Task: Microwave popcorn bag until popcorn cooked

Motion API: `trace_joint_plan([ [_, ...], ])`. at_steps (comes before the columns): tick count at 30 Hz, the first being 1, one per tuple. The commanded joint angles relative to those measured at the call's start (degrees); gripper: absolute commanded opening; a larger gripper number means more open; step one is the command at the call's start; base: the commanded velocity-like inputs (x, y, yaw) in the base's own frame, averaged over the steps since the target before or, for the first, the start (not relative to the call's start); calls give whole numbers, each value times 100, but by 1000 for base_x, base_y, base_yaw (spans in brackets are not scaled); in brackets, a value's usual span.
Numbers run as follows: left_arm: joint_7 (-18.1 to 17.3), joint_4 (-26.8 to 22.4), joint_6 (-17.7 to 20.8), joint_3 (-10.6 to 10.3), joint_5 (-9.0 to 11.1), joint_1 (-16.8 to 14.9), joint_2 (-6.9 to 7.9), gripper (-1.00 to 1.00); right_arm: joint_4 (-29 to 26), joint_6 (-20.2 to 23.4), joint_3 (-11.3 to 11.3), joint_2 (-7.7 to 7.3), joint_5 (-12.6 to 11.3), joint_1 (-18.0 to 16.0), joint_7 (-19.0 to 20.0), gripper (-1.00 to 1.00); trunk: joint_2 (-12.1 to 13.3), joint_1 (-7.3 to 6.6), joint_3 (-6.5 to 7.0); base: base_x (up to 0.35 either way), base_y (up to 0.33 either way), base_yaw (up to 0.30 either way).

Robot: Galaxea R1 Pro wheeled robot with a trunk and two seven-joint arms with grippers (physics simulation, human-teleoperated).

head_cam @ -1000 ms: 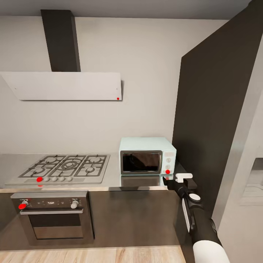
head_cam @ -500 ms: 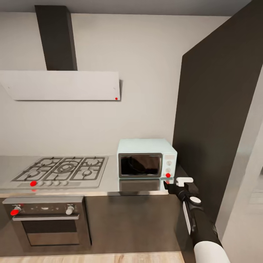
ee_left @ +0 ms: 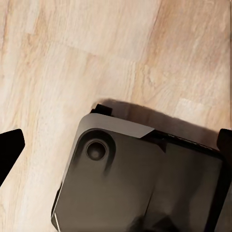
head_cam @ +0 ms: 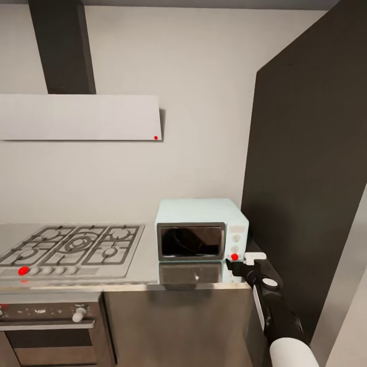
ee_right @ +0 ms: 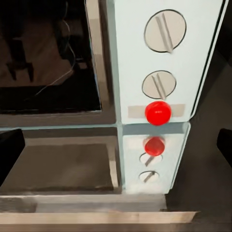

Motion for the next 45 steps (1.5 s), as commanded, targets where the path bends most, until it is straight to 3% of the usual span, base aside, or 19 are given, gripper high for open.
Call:
trace_joint_plan([
  [1,21,-2,-3,-49,48,-1,-1,100,1,17,-30,7,59,-4,54,100,-4,5,-2,232,-91,0],
  [7,21,-2,-8,-49,56,-1,-1,100,264,-211,-32,-129,59,-4,54,100,-4,5,-2,198,-89,0],
  [21,21,-2,-9,-49,57,-1,-1,100,495,-350,-32,-134,64,-4,46,100,-4,5,-2,54,-29,0],
  [28,21,-2,-9,-49,57,-1,-1,100,995,-869,-97,-142,79,-4,45,100,-4,5,-2,0,0,0],
  [36,21,2,-9,-49,57,-1,-1,100,1044,-918,-269,-246,69,-4,45,100,-4,5,-2,0,0,0],
  [45,21,0,-7,-49,56,-1,-3,100,1243,-962,-281,-250,73,-4,45,100,-4,5,-2,0,0,0],
])
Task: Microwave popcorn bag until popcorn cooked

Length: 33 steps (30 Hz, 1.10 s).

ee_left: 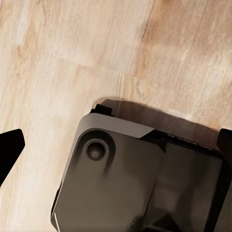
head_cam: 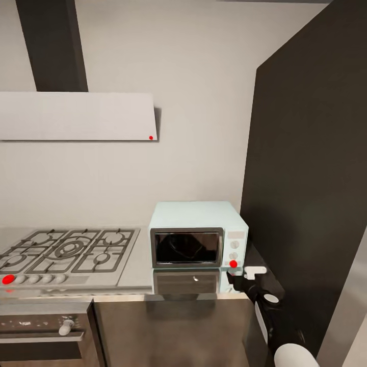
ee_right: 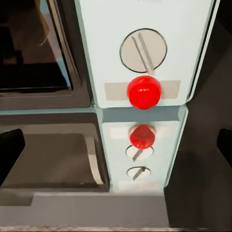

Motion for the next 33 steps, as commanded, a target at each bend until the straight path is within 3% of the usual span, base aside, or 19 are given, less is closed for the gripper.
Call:
trace_joint_plan([
  [1,20,0,-1,-49,48,-1,-1,100,4,-2,-44,9,47,-4,54,100,-5,2,-3,21,0,0],
  [9,20,-1,-2,-43,48,-1,1,100,174,-83,-122,-162,31,-4,54,100,-5,2,-3,159,0,0],
  [20,20,-1,-6,-42,53,-1,4,100,484,-332,-188,-202,41,-4,54,100,-5,2,-3,48,0,0],
  [33,20,1,-4,-48,53,-1,1,100,495,-341,-188,-198,39,-4,54,100,-5,2,-3,0,0,0],
])
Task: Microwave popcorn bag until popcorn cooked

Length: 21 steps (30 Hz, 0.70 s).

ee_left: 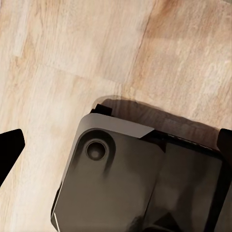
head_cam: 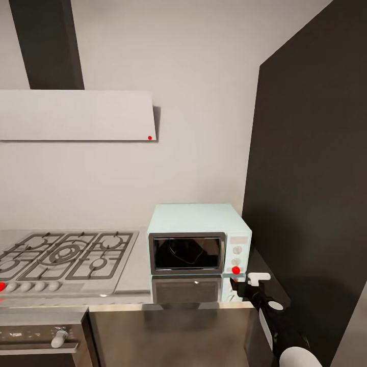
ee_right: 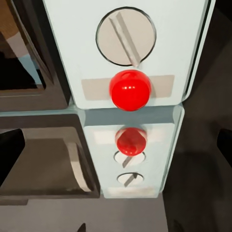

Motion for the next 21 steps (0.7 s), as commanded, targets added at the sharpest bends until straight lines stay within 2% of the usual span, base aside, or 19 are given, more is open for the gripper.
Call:
trace_joint_plan([
  [1,20,-3,-2,-48,47,-1,-1,100,-4,-12,-48,8,61,-4,48,100,-4,2,-3,0,0,0],
  [9,20,-2,-2,-50,43,-1,-1,100,-4,-2,-49,5,92,-4,-25,100,-4,2,-3,0,0,0],
  [10,20,-2,0,-50,43,-1,-1,100,-4,0,-49,4,91,-4,-56,-100,-4,2,-3,0,0,0],
  [21,20,-4,-4,-44,39,-1,-9,100,-4,-4,-49,4,84,-4,-83,-100,-4,2,-3,0,0,0],
])
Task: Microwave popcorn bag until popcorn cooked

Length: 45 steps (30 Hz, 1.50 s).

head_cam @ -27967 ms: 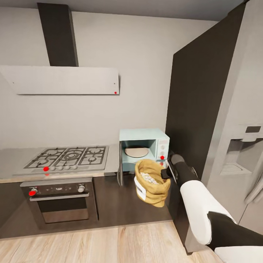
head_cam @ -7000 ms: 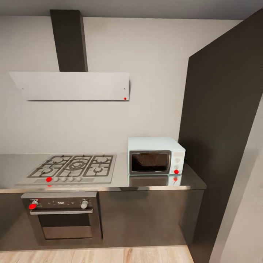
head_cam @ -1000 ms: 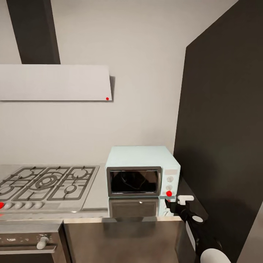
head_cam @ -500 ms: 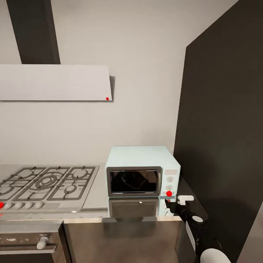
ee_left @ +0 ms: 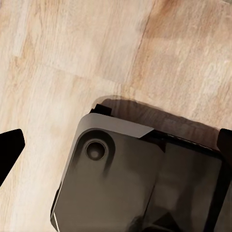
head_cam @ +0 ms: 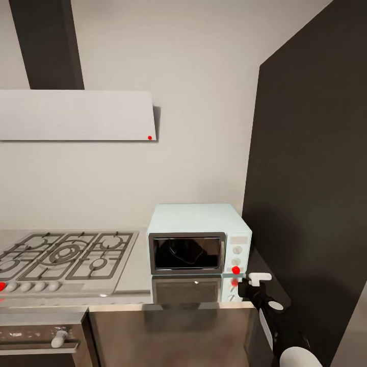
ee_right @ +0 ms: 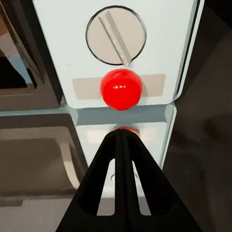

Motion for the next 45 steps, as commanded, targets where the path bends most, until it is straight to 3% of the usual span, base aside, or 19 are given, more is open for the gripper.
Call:
trace_joint_plan([
  [1,20,0,-2,-47,54,-1,0,100,-5,-12,-48,9,57,-4,49,-100,-4,2,-3,0,0,0],
  [17,20,1,3,-45,70,-1,15,100,149,-17,-52,-5,49,-4,13,-100,-4,2,-3,230,0,0],
  [18,20,-1,-2,-45,67,-1,15,100,270,-91,-50,-128,41,-4,14,-100,-4,2,-3,47,0,0],
  [20,20,1,2,-45,65,-1,15,100,407,-129,-55,-224,37,-4,14,-100,-4,2,-3,15,0,0],
  [24,20,2,0,-45,67,-1,15,100,457,-136,-57,-288,38,-4,14,-100,-4,2,-3,1,0,0],
  [45,20,0,-6,-45,61,-1,6,100,756,-145,-39,-296,112,-4,23,-100,-4,2,-3,34,0,0],
])
